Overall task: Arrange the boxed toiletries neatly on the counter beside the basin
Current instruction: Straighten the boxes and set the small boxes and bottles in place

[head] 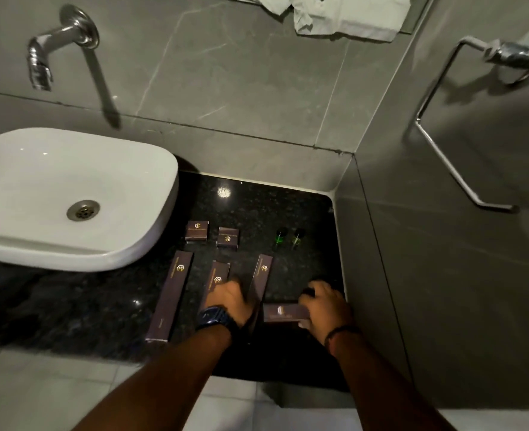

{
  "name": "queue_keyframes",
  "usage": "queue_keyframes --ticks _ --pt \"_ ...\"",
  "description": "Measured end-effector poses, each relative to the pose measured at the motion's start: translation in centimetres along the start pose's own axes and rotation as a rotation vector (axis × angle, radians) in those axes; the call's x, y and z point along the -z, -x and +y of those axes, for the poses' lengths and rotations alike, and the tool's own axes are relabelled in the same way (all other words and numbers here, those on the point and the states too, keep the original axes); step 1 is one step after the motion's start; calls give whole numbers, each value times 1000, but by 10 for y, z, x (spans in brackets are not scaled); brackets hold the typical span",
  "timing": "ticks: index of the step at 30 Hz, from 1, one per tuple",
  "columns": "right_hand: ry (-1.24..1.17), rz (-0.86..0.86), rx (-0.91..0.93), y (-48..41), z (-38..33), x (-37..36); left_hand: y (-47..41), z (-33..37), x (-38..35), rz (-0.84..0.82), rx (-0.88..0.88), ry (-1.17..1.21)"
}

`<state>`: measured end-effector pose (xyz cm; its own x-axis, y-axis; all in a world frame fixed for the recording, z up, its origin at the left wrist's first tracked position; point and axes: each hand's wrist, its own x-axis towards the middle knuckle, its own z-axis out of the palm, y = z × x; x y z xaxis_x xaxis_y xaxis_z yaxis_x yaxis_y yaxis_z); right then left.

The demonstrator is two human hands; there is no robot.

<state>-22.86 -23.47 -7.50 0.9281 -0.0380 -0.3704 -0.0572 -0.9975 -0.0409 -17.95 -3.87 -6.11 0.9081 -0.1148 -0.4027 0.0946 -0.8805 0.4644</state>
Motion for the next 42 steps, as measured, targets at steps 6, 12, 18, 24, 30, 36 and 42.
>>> queue_keyframes --ticks 6,12,18,24,30,36,42 --pt "-434 202 -386 2 -16 -6 10 1 -4 -16 73 59" --pt "-676 175 -585 -6 -22 -26 13 15 -23 -65 50 69" --pt "-666 195 -621 -15 -22 -28 14 26 -42 -108 59 107" --pt "-486 458 -512 -10 -52 3 14 -11 0 52 82 92" --pt "-580 293 -282 -19 -136 17 8 -80 52 171 195 41" --pt "-702 45 -349 -30 -199 -3 5 -110 46 52 287 98" --pt "-630 18 -363 -30 -204 -10 12 -118 36 40 304 126"
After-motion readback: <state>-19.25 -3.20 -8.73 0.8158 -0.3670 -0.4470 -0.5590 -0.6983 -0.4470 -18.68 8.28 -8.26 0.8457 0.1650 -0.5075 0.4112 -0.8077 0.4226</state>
